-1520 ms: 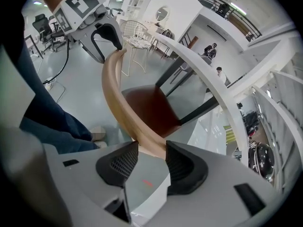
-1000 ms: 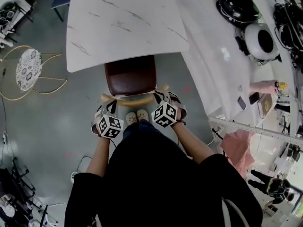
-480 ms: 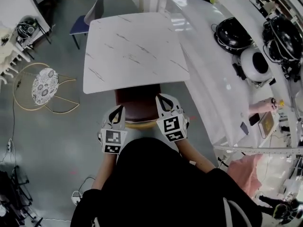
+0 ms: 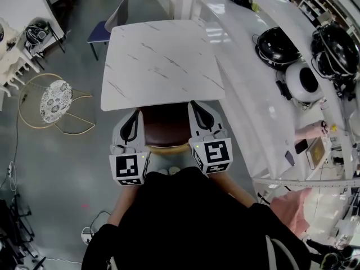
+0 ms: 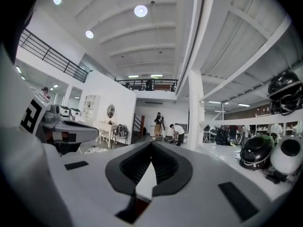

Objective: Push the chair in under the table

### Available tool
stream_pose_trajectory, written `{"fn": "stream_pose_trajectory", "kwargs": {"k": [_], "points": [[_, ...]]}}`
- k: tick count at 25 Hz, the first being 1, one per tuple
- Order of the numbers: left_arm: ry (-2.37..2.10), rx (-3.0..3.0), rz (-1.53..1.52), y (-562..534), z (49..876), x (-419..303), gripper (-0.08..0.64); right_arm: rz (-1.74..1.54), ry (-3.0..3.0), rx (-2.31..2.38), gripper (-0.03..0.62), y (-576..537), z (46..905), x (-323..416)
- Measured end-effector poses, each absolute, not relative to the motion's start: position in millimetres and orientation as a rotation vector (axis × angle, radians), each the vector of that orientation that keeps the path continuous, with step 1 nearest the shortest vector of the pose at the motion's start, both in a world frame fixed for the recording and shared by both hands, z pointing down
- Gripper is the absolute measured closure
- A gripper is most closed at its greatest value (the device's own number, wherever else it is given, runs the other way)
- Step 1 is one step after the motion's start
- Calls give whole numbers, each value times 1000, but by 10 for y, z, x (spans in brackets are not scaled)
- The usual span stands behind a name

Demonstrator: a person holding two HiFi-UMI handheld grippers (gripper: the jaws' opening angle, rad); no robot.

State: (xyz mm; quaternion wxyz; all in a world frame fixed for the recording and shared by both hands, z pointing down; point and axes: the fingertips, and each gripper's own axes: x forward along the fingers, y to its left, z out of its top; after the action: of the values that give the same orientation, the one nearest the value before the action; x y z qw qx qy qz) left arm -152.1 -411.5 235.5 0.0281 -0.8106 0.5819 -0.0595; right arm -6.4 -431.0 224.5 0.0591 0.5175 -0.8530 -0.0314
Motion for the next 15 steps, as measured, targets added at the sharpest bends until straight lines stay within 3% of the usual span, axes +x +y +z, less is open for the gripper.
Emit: {"fn": "stream_pose_trajectory", "kwargs": {"k": [15], "points": [[1796, -2500, -159, -4136, 2242, -1450, 552, -60, -2627, 1558, 571, -4329, 2179, -31]]}}
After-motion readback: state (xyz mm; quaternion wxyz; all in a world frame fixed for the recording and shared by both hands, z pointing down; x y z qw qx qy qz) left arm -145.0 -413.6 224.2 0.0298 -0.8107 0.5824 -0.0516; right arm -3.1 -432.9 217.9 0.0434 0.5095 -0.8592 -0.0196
